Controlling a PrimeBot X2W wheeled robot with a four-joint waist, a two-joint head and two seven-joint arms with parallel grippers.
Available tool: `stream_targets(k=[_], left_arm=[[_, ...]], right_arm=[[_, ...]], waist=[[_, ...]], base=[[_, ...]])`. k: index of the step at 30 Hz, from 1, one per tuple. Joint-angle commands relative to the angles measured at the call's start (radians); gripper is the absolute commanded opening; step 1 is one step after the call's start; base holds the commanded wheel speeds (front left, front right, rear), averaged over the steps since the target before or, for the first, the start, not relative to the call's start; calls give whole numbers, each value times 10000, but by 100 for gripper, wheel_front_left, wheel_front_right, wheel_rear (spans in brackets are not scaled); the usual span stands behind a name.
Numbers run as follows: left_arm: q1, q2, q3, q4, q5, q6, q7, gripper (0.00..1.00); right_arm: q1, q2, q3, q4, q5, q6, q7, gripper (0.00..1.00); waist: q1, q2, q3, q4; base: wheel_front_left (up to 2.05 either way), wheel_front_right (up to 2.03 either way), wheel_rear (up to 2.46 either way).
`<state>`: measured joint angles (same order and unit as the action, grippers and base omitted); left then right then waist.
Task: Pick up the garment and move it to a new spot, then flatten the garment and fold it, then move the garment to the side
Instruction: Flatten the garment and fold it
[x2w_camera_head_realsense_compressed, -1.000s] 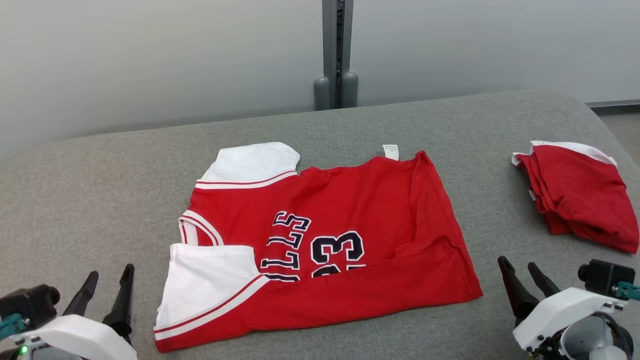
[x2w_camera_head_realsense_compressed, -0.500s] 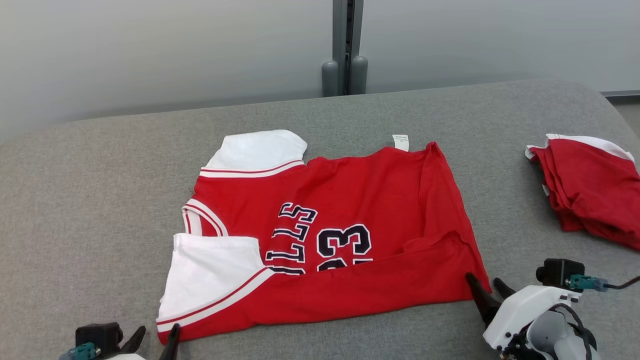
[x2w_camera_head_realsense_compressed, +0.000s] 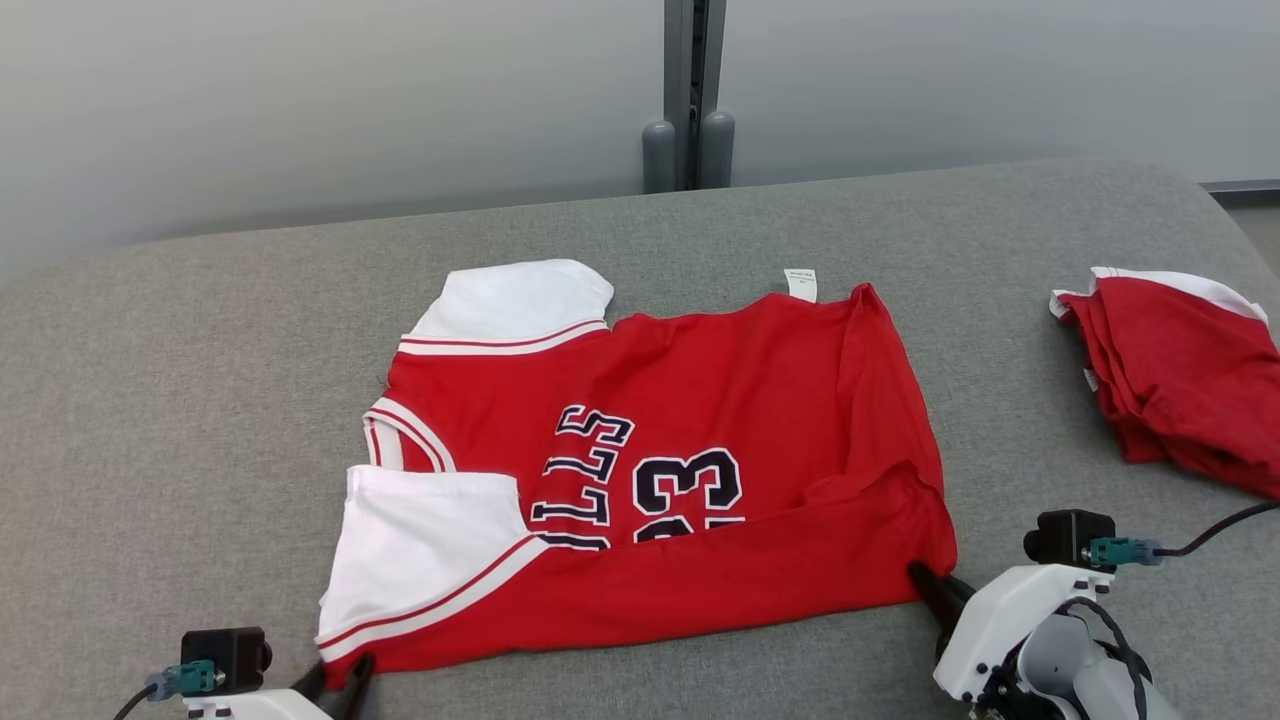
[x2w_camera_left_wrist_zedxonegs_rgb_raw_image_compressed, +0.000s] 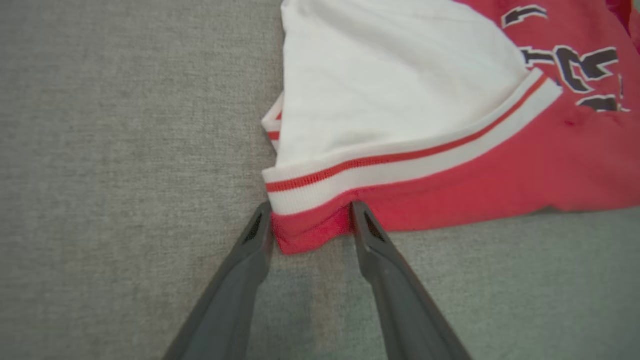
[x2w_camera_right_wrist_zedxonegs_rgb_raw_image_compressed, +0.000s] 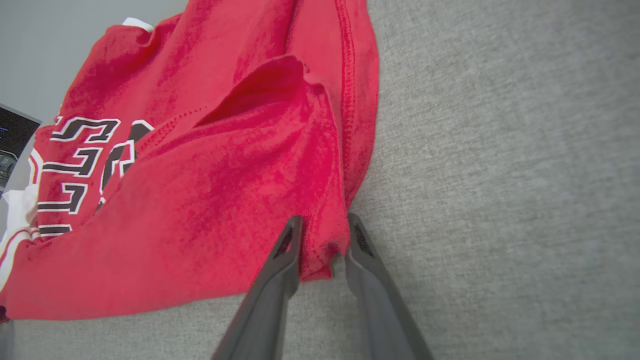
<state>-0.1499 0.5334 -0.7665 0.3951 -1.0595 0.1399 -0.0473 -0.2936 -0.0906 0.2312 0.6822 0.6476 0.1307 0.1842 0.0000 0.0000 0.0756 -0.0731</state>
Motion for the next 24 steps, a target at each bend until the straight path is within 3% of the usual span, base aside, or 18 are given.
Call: stream_targets(k=[1,10,24], left_arm=[[-95,1,-14,88,-36,-84,-9,0],[237,315,-60,-363,-189,-228,200,0],[1572,1657,-18,-2751,-504,864,987,0]], right_arm=[[-7,-56,57,86,77,2,-41,0],[158,-385,360,-106,505,2,132,0],[1871,-1412,-307,-1996,967,0,1829,0]], waist=[[0,0,-20,19],[0,0,-287,99],[0,0,-497,1]], base=[[0,0,0],[0,0,0],[0,0,0]])
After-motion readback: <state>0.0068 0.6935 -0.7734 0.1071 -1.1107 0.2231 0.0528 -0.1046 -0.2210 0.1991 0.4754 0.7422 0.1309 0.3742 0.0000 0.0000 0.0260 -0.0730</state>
